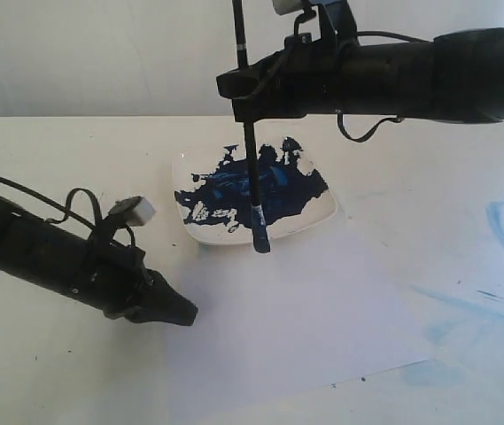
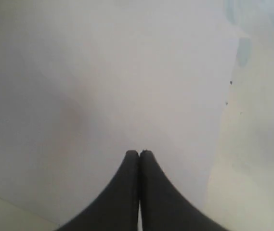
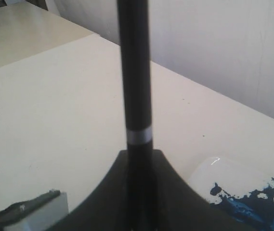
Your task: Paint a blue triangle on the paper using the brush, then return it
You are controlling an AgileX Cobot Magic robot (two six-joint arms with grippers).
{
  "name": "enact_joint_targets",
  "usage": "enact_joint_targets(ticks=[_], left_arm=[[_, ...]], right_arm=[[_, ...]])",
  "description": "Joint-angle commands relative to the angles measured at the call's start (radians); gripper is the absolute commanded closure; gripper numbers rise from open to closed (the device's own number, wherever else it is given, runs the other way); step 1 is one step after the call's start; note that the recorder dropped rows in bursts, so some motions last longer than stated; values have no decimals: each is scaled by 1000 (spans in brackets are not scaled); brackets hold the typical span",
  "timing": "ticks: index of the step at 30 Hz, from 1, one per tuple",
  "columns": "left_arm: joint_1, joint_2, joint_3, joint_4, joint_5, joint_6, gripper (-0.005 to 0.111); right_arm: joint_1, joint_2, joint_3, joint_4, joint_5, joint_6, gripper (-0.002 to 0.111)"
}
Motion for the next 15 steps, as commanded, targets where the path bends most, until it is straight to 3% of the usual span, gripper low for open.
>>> enact_joint_targets(ticks=[1,3,15], left_arm=[[-97,-9,-47,177,-98,-139,107],[-122,-9,-60,249,-132,-195,107],[-124,-9,-60,296,-168,-221,107]], right_arm=[[-1,-24,-9,3,-4,-13,108],[-1,-24,-6,3,-2,-13,108],[-1,-8,-6,3,-6,-13,108]])
